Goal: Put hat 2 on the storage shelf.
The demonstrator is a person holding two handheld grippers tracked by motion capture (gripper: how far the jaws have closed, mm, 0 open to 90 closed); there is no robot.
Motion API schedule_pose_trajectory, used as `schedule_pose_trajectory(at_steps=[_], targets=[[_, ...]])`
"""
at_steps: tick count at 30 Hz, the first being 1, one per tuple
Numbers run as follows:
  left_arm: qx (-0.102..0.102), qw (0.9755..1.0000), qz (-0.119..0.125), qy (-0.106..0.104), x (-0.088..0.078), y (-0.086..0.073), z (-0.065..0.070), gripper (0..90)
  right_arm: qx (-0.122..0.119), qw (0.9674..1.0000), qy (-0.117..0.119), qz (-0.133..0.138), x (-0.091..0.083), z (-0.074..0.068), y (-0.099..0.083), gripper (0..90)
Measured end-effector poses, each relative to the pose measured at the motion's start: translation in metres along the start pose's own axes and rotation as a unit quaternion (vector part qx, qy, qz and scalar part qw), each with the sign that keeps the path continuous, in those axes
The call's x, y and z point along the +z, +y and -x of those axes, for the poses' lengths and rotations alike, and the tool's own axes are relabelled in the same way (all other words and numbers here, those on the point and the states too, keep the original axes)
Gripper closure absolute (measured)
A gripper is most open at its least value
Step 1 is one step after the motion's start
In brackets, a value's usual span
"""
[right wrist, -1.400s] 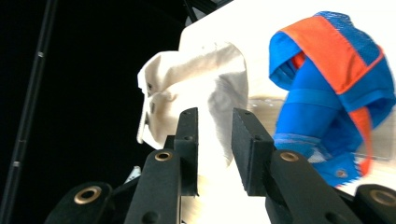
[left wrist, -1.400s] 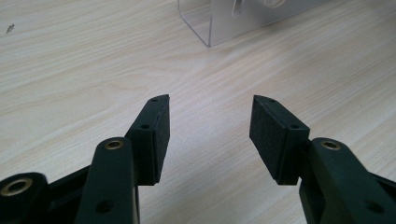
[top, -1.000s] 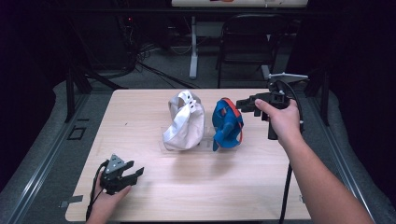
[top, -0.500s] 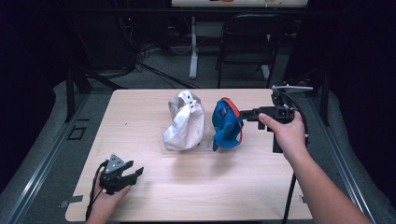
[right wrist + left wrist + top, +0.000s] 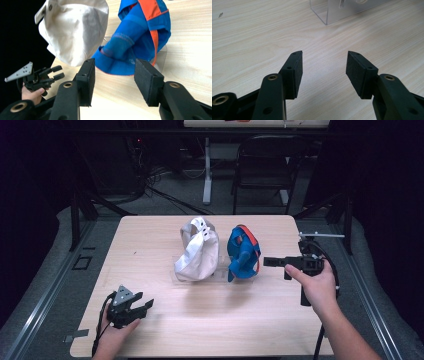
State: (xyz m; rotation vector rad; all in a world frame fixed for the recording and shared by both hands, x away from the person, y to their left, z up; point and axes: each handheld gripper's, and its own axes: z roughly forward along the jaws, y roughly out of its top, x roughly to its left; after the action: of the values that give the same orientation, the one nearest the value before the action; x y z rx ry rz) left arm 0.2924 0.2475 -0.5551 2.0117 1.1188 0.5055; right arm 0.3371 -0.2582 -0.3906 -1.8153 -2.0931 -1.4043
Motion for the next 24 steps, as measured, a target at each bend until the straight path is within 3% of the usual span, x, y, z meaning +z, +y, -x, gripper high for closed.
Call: schedule_pose_trajectory(at_steps=[8, 18, 24], targets=[[-0.001, 1.0000, 0.004, 0.002, 0.000, 0.000, 0.000, 47.9, -0.011, 0.9996, 0.001, 0.025, 0.002, 0.012, -0.037, 50.1], [-0.005, 1.0000, 0.004, 0.003, 0.001, -0.001, 0.000, 47.9, -0.020, 0.9995, 0.002, 0.025, 0.016, 0.021, -0.076, 51.3], [-0.002, 1.0000, 0.001, 0.001, 0.001, -0.001, 0.000, 47.8, -0.040, 0.9983, -0.019, 0.037, 0.028, 0.029, -0.098, 49.6]])
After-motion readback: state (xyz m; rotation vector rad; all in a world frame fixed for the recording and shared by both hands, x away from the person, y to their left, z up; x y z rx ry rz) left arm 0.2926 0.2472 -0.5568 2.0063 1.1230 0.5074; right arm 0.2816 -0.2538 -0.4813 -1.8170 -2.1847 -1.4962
